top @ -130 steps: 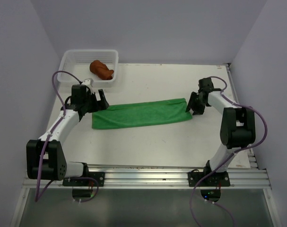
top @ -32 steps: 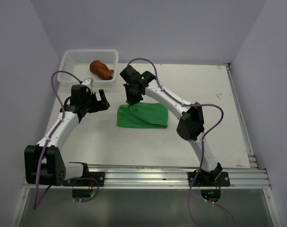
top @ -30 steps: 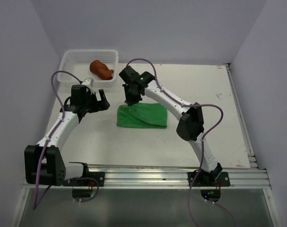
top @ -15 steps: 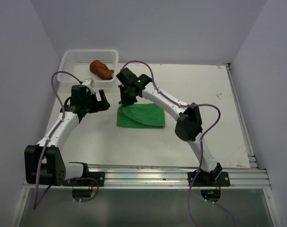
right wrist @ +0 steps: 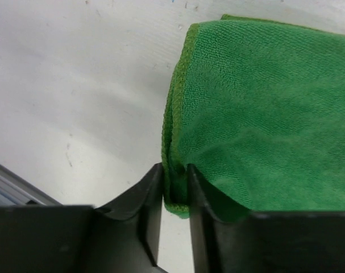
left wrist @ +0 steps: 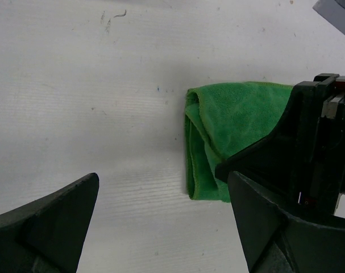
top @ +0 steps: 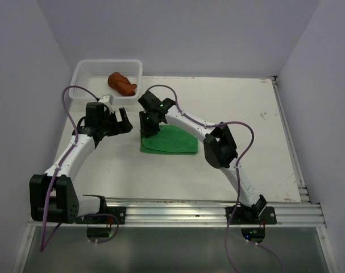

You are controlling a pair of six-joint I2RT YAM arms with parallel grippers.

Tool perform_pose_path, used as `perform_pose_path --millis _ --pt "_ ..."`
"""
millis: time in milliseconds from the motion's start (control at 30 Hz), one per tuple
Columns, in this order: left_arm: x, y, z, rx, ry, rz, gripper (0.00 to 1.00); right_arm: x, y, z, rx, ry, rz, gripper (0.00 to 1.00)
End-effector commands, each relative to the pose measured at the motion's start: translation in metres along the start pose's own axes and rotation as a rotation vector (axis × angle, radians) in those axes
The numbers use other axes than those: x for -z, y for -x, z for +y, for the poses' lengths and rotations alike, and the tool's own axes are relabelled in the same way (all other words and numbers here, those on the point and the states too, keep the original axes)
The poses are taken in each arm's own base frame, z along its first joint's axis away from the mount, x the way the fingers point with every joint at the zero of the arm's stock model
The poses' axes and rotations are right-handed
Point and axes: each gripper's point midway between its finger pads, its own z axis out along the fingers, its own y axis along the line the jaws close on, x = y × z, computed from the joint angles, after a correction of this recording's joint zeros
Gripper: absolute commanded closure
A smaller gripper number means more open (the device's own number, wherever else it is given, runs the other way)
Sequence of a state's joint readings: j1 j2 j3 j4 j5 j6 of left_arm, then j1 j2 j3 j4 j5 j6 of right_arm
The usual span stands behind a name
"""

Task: Roll the towels
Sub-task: Fold the towel

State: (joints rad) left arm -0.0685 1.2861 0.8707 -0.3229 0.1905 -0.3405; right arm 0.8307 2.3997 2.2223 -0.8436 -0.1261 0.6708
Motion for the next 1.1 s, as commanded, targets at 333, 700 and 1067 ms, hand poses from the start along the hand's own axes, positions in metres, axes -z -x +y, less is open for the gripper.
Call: perform_pose_path --millis 333,700,1067 --pt "0.016 0.022 -0.004 -0.012 0.015 -0.107 0.0 0.041 0.014 0.042 -0.01 0.203 -0.048 0.6" --pt "0.011 0.022 -0.015 -0.043 -0.053 -0.102 0.0 0.125 0.02 -0.092 -0.178 0.072 -0.199 0.65" --pt "-0.001 0.052 -0.095 -0.164 -0.186 -0.113 0.0 0.138 -0.05 -0.202 -0.413 0.023 -0.243 0.65"
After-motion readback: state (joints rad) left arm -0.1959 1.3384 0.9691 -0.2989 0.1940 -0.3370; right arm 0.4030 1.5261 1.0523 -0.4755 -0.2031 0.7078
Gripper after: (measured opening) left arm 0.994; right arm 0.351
